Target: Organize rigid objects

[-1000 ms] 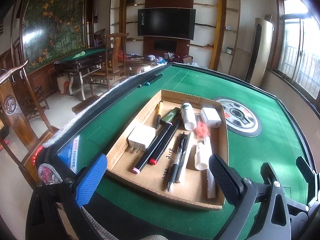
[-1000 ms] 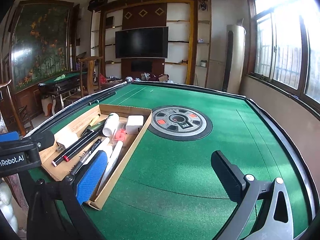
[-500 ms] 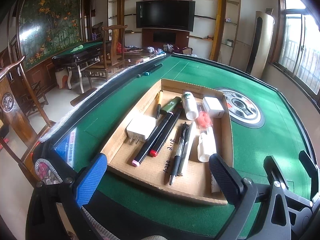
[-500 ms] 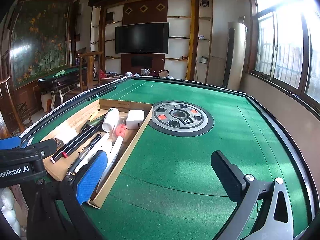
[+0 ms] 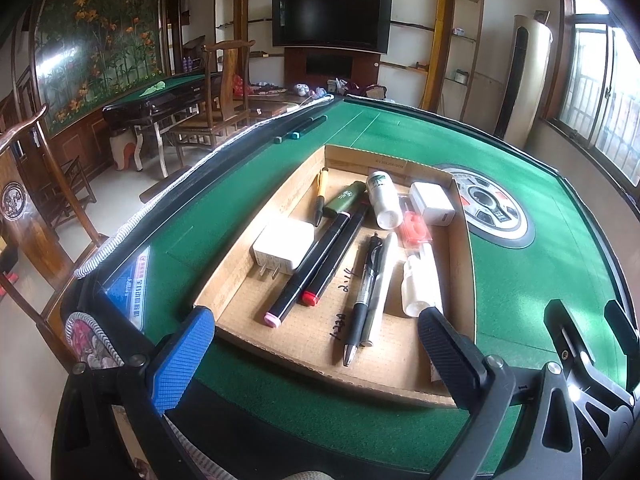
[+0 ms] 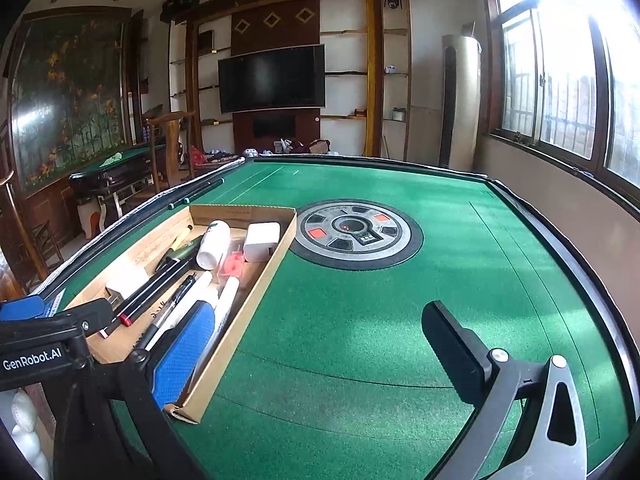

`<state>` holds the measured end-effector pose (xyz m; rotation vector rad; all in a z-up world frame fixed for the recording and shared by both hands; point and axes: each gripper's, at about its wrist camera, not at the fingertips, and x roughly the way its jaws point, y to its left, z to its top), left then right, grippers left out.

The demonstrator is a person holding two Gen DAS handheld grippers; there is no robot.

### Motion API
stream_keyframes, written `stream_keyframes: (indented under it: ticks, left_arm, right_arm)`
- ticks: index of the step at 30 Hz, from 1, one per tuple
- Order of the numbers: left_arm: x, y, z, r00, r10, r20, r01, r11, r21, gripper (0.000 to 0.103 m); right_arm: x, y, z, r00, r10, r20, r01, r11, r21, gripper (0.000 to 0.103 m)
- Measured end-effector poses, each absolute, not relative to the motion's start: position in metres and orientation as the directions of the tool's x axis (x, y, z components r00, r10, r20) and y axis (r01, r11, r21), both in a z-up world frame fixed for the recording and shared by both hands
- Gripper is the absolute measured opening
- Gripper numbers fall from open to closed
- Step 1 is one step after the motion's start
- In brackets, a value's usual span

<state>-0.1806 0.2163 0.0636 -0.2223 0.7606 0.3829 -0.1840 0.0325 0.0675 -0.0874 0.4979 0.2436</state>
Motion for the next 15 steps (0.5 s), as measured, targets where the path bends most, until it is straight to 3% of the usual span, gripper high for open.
stream_keyframes:
  ticks: [15]
  left_arm:
    - [-0.1812, 0.2271, 0.0580, 0.646, 0.241, -0.724, -0.427, 0.901, -0.081, 0.102]
  right_arm:
    - [-0.1867, 0.0413, 0.0642, 0.843, 0.191, -0.503, -0.258, 0.964, -0.065, 0.103]
